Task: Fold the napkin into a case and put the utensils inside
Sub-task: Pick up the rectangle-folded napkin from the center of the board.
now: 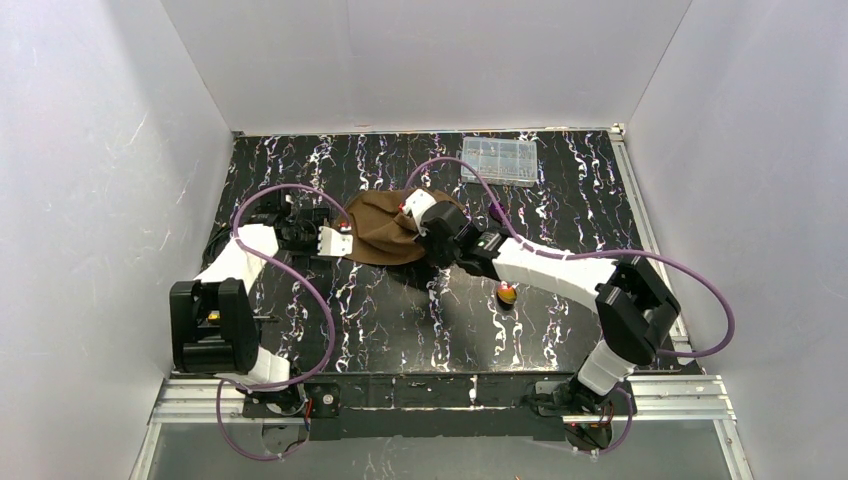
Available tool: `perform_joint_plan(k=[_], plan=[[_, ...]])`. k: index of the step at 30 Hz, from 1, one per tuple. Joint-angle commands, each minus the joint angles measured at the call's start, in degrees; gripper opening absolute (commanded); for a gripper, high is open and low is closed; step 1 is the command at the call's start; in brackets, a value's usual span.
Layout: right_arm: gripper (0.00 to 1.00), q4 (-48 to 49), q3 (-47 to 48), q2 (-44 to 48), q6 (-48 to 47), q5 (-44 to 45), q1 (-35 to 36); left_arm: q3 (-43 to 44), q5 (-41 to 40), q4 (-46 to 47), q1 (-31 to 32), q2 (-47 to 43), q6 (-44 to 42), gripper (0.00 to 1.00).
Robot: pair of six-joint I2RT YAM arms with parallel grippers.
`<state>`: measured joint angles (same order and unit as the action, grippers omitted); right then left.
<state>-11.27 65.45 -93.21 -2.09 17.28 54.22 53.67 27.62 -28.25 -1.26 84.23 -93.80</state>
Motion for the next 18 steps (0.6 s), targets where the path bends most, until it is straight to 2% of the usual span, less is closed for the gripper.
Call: perform_joint_plan(k=[1,7,11,16,18], plan=[[0.01,-3.8,0.3,1.9,1.4,-2.2,-1.8,-1.3,0.0,7.6,0.0,1.0,-11.2,0.83],[0.01,-4.0,0.3,1.4,1.5,-2.3,-2.9,-3.9,1.1,8.6,1.4,2.5,-19.9,0.82],[0.01,-3.6,0.0,0.9,1.7,-2.9,-4.2,-4.5,-0.6,6.5,2.9,4.0,-25.5,0.76],[0.01,-2.2,-0.5,1.5,1.7,-4.7,-6.1,-2.7,-2.3,4.6,3.6,6.5,-27.8,0.70],[0.01,-1.8,-0.7,1.8,2.9,-5.2,-6.8,-1.9,-3.1,4.3,4.0,7.6,-28.1,0.64]])
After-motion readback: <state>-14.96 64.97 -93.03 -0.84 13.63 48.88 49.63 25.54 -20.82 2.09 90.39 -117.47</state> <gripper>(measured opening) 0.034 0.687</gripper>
